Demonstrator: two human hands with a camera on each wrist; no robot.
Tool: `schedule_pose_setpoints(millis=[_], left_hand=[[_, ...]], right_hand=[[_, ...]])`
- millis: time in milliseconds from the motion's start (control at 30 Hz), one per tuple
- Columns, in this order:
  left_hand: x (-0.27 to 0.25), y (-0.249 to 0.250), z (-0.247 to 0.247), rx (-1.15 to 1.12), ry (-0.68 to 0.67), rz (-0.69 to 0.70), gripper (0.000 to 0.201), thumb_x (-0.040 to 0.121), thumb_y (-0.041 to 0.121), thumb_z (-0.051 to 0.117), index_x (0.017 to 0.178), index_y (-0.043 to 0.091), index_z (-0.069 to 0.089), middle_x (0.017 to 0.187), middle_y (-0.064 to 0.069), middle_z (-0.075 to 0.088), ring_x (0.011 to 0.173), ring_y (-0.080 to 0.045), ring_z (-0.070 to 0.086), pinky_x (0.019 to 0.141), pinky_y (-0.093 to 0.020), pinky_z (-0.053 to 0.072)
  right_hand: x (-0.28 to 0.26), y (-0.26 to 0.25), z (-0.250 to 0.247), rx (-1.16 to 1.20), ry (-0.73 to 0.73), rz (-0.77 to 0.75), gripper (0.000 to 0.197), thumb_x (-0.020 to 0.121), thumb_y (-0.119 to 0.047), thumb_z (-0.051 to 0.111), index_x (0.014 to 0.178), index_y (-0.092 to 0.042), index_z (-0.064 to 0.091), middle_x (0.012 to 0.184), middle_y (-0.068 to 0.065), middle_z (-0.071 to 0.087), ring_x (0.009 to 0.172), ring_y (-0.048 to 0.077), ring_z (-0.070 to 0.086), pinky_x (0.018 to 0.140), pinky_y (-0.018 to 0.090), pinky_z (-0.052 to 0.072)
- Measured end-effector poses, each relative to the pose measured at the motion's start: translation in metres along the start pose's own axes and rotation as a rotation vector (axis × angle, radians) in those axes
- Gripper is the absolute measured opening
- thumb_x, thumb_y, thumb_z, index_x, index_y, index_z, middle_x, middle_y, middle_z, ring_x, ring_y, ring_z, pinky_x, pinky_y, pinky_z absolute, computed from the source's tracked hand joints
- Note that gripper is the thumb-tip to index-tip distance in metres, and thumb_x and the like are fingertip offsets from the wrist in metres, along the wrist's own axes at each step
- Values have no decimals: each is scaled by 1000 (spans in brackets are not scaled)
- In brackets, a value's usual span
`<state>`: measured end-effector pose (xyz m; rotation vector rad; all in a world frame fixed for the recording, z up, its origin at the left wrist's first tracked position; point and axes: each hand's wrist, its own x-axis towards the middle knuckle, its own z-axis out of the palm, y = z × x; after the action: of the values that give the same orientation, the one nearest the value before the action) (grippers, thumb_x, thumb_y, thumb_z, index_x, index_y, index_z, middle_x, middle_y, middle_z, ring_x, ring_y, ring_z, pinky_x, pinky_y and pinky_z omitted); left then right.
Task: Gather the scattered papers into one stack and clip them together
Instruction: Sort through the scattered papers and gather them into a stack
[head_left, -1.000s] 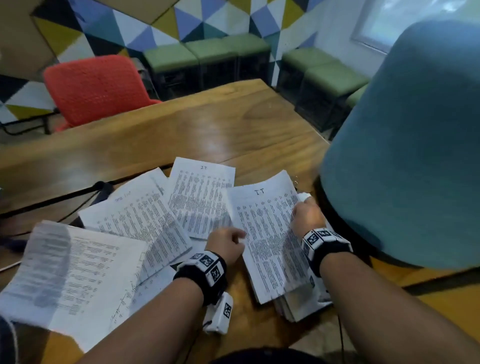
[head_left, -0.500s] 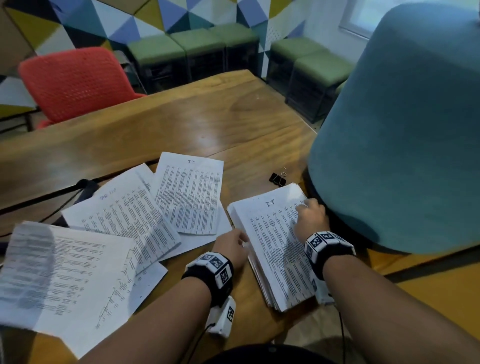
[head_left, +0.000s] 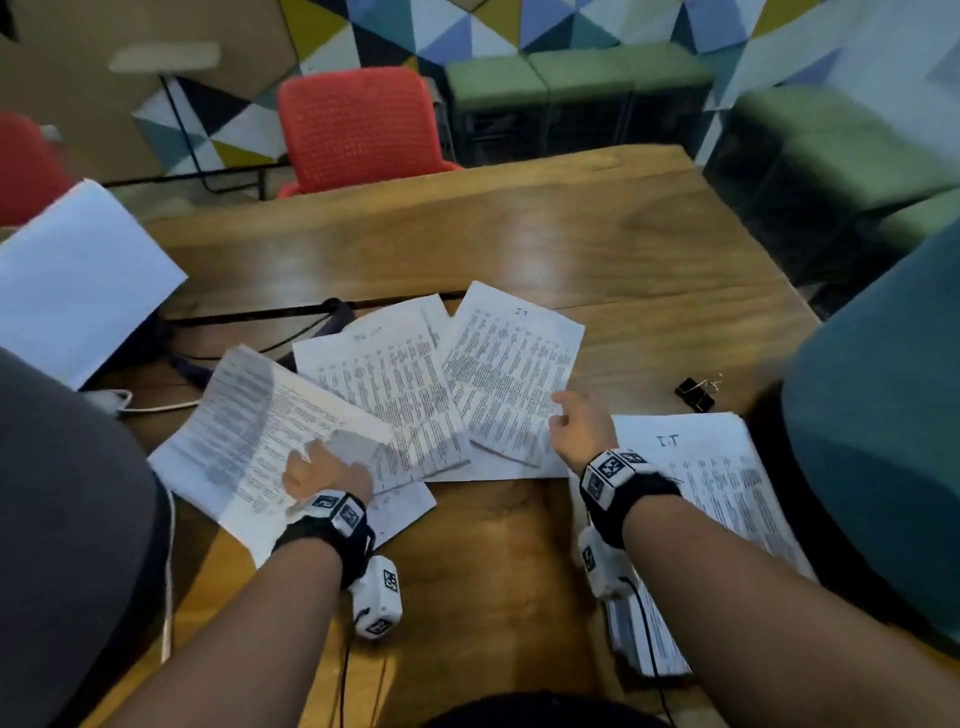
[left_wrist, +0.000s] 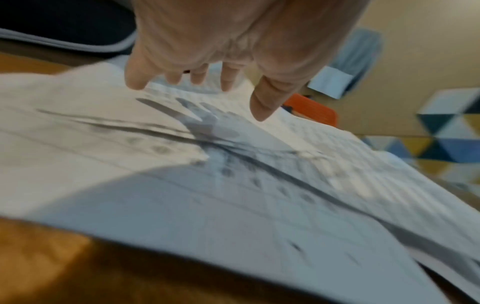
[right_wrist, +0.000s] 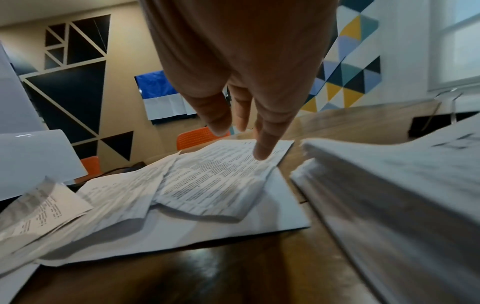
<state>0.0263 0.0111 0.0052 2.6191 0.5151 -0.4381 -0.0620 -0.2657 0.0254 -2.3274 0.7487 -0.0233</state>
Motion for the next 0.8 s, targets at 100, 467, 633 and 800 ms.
schedule_pose_setpoints(millis=[100,467,633,800], left_hand=[[29,-35,-21,49,13,-196,68,85,29,56,145,9,30,152,-17,26,139,-38,24,113,-51,26],[50,-71,-47,-109,-22,-367,87,66,21,81,138,14,33,141,-18,31,124,-38,44,96,-46,45],[52,-74,-37,-363,108,-257,66,74,-2,70,134,16,49,144,-8,29,121,-36,49,102,-42,45],[42,-72,-38,-494,267,-83,48,83,-9,55,120,23,57,136,-10,47,117,-33,55,99,-39,47]], right_hand=[[14,-16,20,61,-53,108,48,91,-14,54,138,-11,45,142,16,38,119,31,52,99,31,41],[61,-38,48,238,99,435,57,79,-6,67,130,-7,41,128,16,50,110,31,56,76,27,42],[69,-35,52,356,-36,462,33,84,-2,58,116,4,53,113,20,62,92,29,60,74,31,47],[68,-43,37,292,244,285,29,92,-3,45,118,-4,59,102,16,63,91,30,61,77,32,48]])
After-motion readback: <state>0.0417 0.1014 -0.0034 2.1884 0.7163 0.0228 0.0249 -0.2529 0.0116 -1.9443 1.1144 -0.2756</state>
